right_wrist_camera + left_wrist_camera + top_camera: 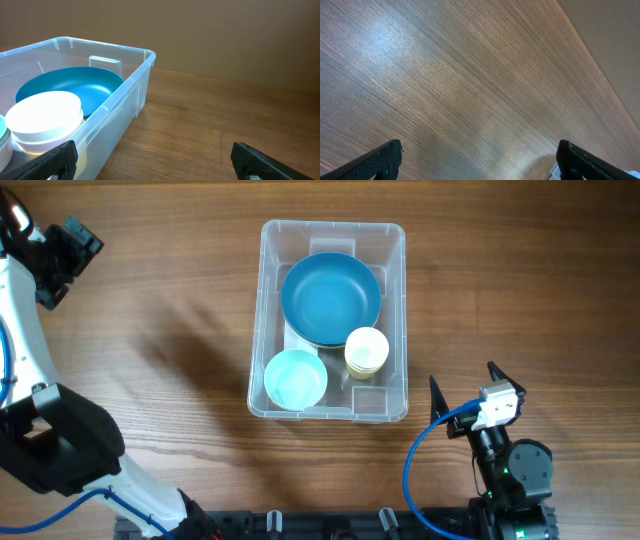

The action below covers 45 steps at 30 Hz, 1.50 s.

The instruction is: Pack container

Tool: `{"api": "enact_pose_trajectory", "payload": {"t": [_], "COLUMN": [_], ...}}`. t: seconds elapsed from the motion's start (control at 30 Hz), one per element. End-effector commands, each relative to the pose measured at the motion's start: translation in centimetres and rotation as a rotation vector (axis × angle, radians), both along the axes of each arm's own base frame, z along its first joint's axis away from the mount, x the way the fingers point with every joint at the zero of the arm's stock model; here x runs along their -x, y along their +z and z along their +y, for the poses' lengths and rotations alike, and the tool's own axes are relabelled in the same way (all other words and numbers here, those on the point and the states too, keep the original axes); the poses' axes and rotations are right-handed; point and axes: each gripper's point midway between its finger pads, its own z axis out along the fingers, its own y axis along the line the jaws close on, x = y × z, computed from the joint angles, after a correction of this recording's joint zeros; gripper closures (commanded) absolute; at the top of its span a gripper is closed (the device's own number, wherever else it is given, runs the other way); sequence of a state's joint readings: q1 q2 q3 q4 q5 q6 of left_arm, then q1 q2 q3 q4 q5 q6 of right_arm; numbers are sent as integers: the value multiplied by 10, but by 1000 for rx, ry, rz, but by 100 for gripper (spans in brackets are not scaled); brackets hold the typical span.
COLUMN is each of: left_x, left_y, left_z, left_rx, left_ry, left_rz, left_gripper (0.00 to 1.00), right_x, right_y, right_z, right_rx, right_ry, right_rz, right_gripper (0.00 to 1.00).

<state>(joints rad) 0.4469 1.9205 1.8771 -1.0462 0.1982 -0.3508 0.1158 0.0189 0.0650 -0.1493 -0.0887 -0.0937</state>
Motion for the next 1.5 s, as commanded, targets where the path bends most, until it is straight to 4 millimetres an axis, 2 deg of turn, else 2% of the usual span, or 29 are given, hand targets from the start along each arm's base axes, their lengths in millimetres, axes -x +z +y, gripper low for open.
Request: {"api": "enact_pose_trajectory", "payload": {"t": [0.0, 0.37, 0.5, 0.57, 0.67, 0.73, 0.8, 0.87, 0.9, 0.93, 0.97, 1.1, 1.17, 1.27, 1.4, 1.47], "left_x": [0, 0, 2, 3, 8, 15, 28, 46, 60, 70, 89, 153, 191, 237, 288, 303], "left_y": [19, 19, 19, 25, 50, 81, 122, 159, 183, 197, 216, 258, 270, 272, 259, 249], "left_z": [2, 3, 9, 8, 3, -6, -21, -34, -43, -50, -62, -97, -116, -131, -136, -136], "left_rx": [-27, -27, -28, -38, -89, -125, -168, -236, -286, -313, -354, -423, -416, -401, -414, -423], "left_ry": [3, 3, 18, 17, 18, 11, -5, -3, 3, 4, 6, -15, -52, -82, -64, -50], "left_rz": [-40, -41, -41, -50, -94, -155, -241, -315, -361, -386, -421, -517, -571, -629, -711, -754], "left_gripper": [0, 0, 0, 0, 0, 0, 0, 0, 0, 0, 0, 0, 0, 0, 0, 0], "right_x": [0, 0, 0, 0, 0, 0, 0, 0, 0, 0, 0, 0, 0, 0, 0, 0], "right_y": [5, 5, 5, 5, 5, 5, 5, 5, 5, 5, 5, 5, 5, 5, 5, 5], "right_z": [-3, -3, -3, -3, -3, -3, -3, -3, -3, -3, -3, -3, -3, -3, -3, -3], "right_rx": [-17, -16, -16, -16, -17, -16, -16, -16, -17, -17, -17, -17, -16, -16, -16, -16], "right_ry": [-17, -17, -17, -17, -17, -17, -17, -17, -17, -17, -17, -17, -17, -17, -17, -17], "right_rz": [-19, -19, -19, -19, -19, -19, -19, -19, -19, -19, -19, -19, -19, -19, -19, -19], "right_gripper": [0, 0, 0, 0, 0, 0, 0, 1, 0, 0, 0, 0, 0, 0, 0, 0]}}
